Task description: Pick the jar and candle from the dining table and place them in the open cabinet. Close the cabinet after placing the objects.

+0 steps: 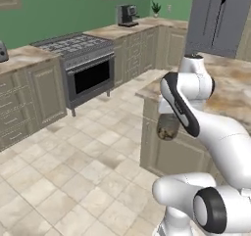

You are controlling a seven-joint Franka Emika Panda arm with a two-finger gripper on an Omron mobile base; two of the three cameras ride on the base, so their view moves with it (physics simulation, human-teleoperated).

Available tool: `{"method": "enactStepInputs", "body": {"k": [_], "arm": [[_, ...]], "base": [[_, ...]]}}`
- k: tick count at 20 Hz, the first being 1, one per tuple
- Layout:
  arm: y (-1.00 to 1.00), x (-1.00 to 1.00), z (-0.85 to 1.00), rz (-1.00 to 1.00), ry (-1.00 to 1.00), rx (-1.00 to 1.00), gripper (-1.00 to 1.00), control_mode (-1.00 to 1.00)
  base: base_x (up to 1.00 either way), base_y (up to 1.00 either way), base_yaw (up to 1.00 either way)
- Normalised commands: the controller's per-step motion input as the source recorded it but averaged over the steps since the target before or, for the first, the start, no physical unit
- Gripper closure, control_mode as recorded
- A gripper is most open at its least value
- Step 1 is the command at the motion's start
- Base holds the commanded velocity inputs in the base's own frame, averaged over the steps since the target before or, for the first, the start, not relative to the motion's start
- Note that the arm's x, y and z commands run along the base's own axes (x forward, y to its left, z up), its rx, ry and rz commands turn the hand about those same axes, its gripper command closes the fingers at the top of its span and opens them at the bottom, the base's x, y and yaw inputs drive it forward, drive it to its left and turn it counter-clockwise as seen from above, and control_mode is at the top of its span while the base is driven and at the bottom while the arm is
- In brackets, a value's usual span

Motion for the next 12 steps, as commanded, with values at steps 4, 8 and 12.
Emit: {"method": "enactStepInputs", "body": {"k": [4, 8, 12], "arm": [[0.0, 0.0, 0.0, 0.0, 0.0, 0.0, 1.0, 1.0], [0.0, 0.0, 0.0, 0.0, 0.0, 0.0, 1.0, 1.0], [0.0, 0.0, 0.0, 0.0, 0.0, 0.0, 1.0, 1.0]], "base": [[1.0, 1.0, 0.01], [1.0, 1.0, -0.18], [1.0, 1.0, -0.19]]}}
